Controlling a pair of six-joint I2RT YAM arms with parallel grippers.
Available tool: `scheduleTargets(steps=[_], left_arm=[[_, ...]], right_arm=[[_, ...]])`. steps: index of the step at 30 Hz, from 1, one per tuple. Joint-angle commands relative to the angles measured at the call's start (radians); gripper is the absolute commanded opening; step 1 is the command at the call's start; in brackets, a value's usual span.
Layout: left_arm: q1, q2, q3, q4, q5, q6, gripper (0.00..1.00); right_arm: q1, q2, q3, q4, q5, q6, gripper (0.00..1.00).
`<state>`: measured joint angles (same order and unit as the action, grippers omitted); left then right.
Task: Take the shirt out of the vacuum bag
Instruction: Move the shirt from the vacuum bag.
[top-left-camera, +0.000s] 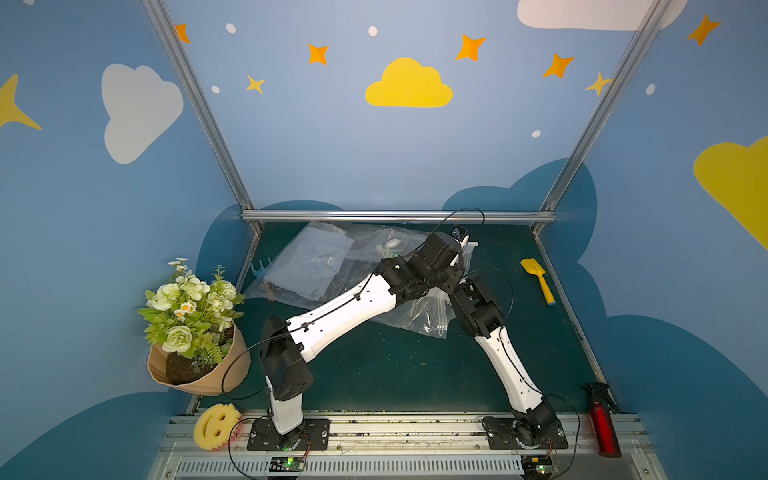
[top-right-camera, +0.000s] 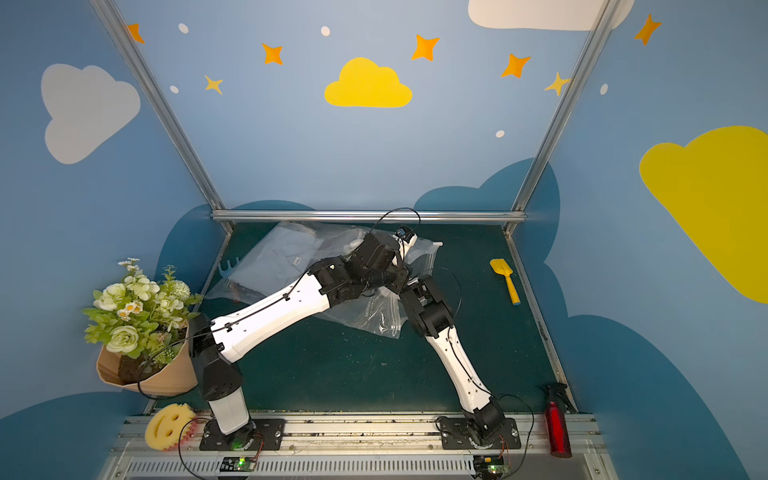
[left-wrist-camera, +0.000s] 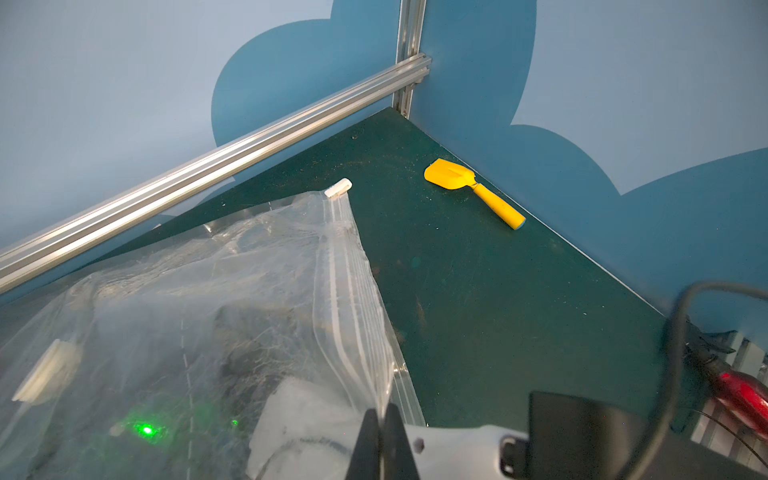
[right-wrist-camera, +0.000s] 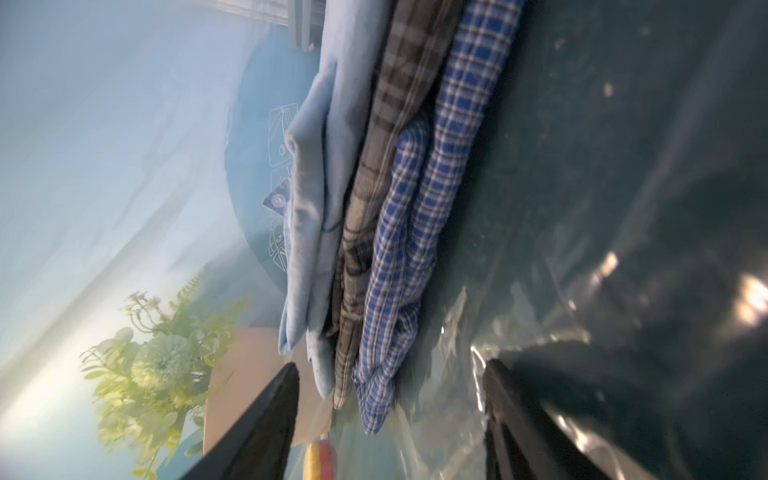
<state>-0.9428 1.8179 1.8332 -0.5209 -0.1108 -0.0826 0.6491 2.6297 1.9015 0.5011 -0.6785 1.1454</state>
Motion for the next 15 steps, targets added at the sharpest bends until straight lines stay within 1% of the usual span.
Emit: scheduleTargets(steps=[1, 10, 15], left_arm=[[-0.011, 0.015, 0.038, 0.006, 0.065, -0.004, 0.04], [-0.011, 0.007, 0.029, 0.000, 0.080, -0.007, 0.04], [-0.011, -0.008, 0.003, 0.022, 0.102, -0.019, 0.05]], right_arm=[[0.013, 0.054, 0.068, -0.048, 0.019, -0.001, 0.71], [0.044, 0.177, 0.287, -0.123, 0.036, 0.004, 0.75], [0.067, 0.223, 0.376, -0.155, 0.061, -0.004, 0.76]])
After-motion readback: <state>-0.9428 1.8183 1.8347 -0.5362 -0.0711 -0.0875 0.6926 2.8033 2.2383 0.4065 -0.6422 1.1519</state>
